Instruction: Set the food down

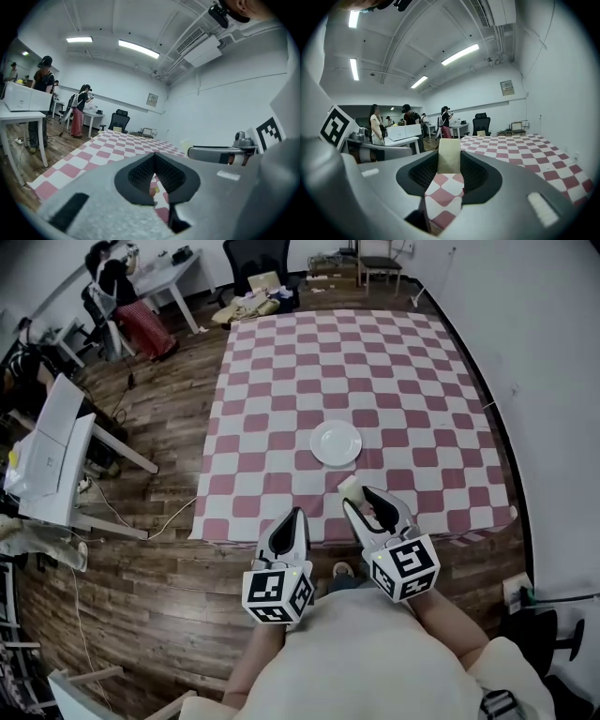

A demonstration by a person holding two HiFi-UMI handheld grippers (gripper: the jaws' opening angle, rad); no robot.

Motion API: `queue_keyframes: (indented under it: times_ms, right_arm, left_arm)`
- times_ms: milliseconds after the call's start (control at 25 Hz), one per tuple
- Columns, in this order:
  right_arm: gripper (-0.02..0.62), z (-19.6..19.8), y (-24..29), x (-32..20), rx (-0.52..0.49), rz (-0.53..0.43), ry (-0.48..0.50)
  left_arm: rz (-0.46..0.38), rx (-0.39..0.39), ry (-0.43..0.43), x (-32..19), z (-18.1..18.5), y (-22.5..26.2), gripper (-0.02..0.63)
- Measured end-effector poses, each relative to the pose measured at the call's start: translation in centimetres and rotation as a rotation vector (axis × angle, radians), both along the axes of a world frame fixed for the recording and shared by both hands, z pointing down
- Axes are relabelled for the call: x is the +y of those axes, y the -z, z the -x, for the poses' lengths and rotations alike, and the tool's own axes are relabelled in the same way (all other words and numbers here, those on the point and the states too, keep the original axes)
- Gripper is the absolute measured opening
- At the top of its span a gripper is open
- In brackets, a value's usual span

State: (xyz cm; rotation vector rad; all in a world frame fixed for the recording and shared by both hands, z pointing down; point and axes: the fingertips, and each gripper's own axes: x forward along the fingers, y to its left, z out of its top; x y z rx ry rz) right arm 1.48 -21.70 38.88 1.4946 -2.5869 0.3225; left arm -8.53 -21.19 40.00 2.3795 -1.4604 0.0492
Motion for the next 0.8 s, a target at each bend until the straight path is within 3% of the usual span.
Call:
queue_keyframes:
  times_ms: [440, 800]
  right_arm:
    - [0.156, -1.7, -1.6, -9.1, 0.047, 0.021, 0.066]
    - [0.156, -1.8, -5.2, -13.2, 0.082, 0.062, 0.09]
  left_arm:
    - [0.032, 0.005, 0.064, -7.2, -1.8, -1.3, 0.006]
    - [0.053, -0.009, 0.109, -9.4, -1.4, -3.2, 0.006]
